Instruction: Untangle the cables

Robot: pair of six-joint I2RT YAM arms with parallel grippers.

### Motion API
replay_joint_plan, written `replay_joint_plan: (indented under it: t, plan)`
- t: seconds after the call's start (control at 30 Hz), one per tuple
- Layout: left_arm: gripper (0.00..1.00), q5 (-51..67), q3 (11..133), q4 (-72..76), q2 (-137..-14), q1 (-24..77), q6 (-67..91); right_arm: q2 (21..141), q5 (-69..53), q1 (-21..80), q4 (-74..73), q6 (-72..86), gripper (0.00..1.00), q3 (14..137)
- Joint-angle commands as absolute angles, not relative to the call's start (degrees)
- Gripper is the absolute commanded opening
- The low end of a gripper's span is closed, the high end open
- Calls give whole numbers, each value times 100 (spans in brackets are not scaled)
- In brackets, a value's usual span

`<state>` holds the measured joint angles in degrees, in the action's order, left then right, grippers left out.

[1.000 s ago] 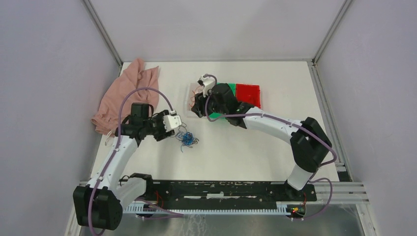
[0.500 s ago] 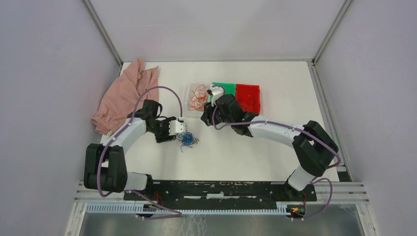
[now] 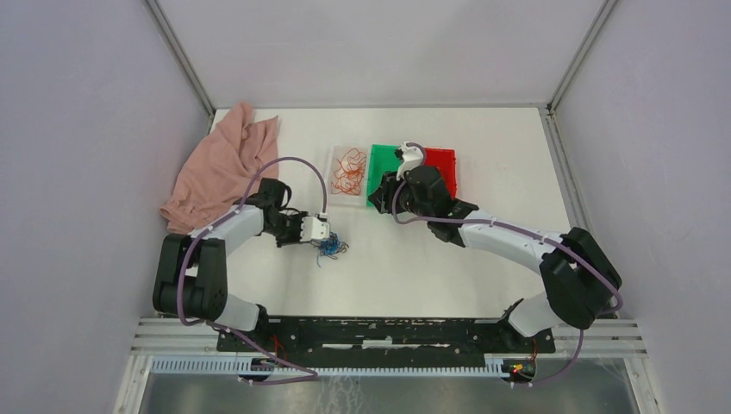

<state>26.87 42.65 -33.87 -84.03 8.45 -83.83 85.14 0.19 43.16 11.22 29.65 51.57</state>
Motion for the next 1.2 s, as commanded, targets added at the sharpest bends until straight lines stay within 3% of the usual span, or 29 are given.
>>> replay_joint_plan:
  t: [0.0, 0.17, 0.33, 0.57, 0.9, 1.17]
  plan:
    - [23, 2729, 4272, -3070, -8221, 875, -8477, 8310, -298, 4195, 1763, 3529, 45, 5054]
    - [4, 2922, 4863, -4077, -7313, 878, -8405, 8355, -704, 4208, 2586, 3532, 52, 4824]
    - [3, 3444, 5655, -5366, -6650, 902, -8295, 8680, -1273, 4312, 2927, 3329, 60, 5108]
    - [3, 3870, 6151, -5620, -5957, 1138, -7617, 8822, -1542, 4835, 3452, 2676, 68, 5378]
    - [3, 3862, 6911, -5412, -5595, 2073, -6284, 8772, -1526, 5360, 3745, 2101, 68, 5672]
    - [3, 3718, 7262, -5225, -5468, 2308, -6040, 8621, -1582, 5393, 3970, 2414, 62, 5468]
